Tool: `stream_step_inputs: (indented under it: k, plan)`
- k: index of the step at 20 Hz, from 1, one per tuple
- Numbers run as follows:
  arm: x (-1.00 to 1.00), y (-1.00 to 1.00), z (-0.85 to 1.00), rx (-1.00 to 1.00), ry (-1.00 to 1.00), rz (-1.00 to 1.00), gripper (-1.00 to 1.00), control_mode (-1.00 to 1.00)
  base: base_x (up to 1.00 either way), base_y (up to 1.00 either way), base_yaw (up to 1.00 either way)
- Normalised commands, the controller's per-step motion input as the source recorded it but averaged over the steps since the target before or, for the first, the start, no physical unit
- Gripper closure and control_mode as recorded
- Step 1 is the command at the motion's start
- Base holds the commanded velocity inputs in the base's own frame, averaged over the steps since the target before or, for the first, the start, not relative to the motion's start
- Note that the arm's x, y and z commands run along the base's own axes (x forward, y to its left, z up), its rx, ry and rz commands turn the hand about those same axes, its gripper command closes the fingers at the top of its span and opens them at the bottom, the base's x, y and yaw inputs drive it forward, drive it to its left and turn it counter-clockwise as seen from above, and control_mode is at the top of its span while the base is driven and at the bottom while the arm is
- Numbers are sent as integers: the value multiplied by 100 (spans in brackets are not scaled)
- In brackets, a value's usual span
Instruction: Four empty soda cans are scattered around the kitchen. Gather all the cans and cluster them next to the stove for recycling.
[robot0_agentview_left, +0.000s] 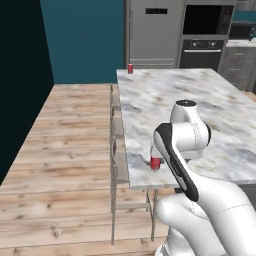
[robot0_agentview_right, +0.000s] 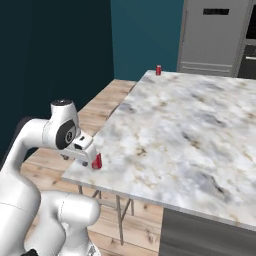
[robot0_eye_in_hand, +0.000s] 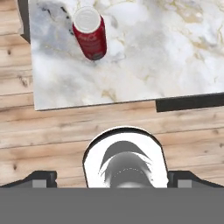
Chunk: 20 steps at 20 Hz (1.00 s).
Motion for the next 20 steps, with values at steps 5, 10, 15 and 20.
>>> stream_step_inputs:
  k: [5, 10, 15, 20]
  plan:
    - [18, 0, -5, 0, 0, 6, -100, -100, 0, 0, 0]
    - [26, 0, -4, 0, 0, 5, -100, -100, 0, 0, 0]
    - [28, 0, -9, 0, 0, 5, -100, -100, 0, 0, 0]
    - [23, 0, -17, 0, 1, 6, -100, -100, 0, 0, 0]
